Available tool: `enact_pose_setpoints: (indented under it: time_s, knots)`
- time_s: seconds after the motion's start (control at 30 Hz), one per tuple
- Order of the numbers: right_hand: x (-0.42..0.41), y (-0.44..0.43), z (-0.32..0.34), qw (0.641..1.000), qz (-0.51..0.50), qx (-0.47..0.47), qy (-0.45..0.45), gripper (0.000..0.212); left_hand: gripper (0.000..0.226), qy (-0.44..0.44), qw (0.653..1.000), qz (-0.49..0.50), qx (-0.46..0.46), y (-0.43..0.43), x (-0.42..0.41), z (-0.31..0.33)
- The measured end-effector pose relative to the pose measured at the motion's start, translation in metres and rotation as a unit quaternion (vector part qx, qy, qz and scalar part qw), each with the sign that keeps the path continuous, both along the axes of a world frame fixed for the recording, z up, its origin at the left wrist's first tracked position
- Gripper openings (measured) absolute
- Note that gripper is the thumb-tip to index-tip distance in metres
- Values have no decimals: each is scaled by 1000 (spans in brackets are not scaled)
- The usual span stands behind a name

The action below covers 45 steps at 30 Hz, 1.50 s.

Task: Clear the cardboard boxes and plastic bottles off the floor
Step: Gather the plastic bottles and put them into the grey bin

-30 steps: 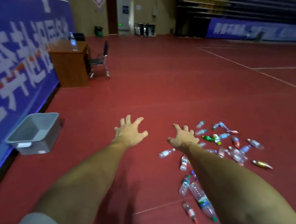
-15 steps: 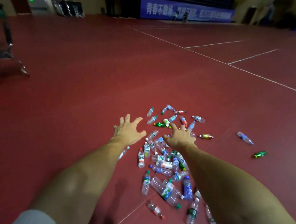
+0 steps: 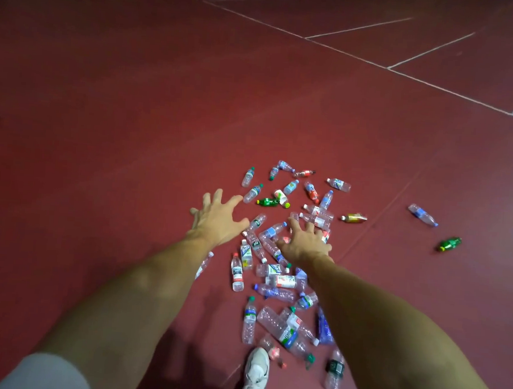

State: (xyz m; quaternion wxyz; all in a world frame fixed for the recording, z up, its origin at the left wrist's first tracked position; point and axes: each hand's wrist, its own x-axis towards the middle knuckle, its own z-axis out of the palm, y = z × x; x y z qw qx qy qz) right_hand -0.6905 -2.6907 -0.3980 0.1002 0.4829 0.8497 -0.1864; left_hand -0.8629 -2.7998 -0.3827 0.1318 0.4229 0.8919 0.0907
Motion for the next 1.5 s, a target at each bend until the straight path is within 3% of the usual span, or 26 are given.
enact_pose_setpoints:
  time_s: [0.2, 0.33, 0.63, 0.97, 1.2, 1.5]
  knots:
    - [-78, 76, 2, 1000, 16, 4, 22, 75, 66, 19, 998, 29, -43, 53, -71, -2]
    - [-127, 119, 5, 1000, 24, 16, 10, 75, 66, 24, 999, 27, -18, 91, -112, 0]
    - [-240, 147, -5, 998, 58, 23, -17, 79, 69, -9, 999, 30, -13, 122, -206, -13]
    - [-348, 129, -66, 997, -60, -35, -41, 87, 70, -43, 997, -50, -50, 135, -347, -76]
    - [-368, 116, -175, 989, -94, -91, -71, 93, 74, -99, 987, -75, -101, 141, -366, -191]
    - [-336, 115, -460, 984, -102, -123, -76, 98, 82, -118, 978, -101, -142, 150, -345, -460]
